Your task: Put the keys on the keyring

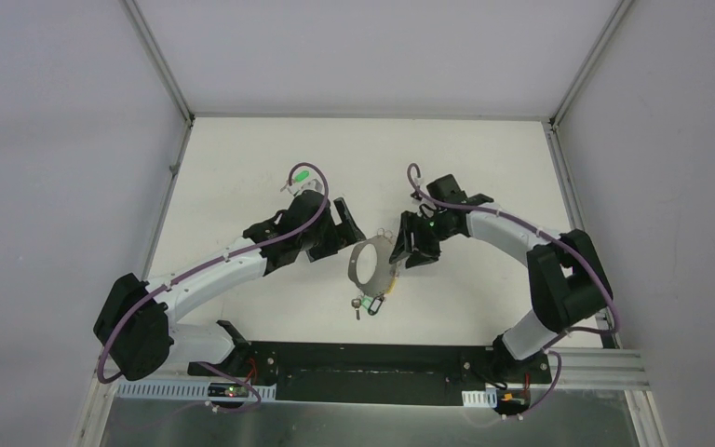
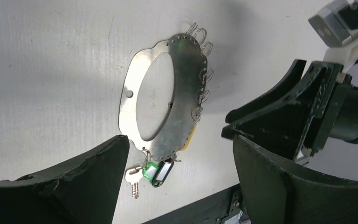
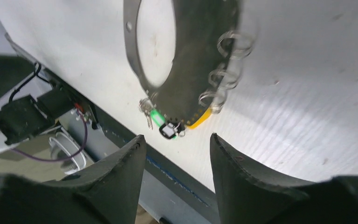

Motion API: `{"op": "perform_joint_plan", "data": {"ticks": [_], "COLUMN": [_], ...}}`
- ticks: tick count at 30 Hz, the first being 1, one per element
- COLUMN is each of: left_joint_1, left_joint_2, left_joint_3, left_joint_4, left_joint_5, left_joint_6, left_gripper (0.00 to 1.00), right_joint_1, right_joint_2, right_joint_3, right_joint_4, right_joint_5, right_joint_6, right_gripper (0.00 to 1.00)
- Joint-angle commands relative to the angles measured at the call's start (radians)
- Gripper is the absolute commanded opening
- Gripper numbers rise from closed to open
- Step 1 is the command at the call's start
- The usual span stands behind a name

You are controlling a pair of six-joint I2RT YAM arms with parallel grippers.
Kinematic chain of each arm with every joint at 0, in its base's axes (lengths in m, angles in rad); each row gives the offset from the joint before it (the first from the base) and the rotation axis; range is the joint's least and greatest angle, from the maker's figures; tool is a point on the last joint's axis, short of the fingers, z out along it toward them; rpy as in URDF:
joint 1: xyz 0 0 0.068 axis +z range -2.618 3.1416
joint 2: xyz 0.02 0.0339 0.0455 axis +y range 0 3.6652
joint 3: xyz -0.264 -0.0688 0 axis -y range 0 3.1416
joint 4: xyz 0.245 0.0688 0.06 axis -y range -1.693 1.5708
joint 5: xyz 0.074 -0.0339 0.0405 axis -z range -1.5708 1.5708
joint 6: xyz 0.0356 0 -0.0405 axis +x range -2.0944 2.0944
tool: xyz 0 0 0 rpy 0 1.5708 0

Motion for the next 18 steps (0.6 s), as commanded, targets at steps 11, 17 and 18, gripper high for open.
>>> {"op": "perform_joint_plan", "data": {"ticks": [11, 17, 18], "left_joint_1": [0.001, 0.001, 0.002], "left_joint_2": [-0.016, -0.032, -0.034], "left_joint_3": [0.019, 0.012, 0.009], "left_joint_4": [0.007, 0.006, 0.005], "left_joint_5": [-0.005, -0.023, -0.023], "left_joint_6": [0.017, 0.019, 0.02], "left_gripper": [0.84, 0.84, 0.84], "right_joint_1": [0.048, 0.189, 0.204], "right_joint_2": [0.233, 0.178, 0.165], "right_joint_3": [0.171, 0.123, 0.105], "right_joint_4": [-0.049, -0.001, 0.028], "right_joint_5": [0.069, 0.017, -0.011], "right_joint_6": [-0.04, 0.054, 0.079], "right_gripper": [0.38, 0.38, 0.38]}}
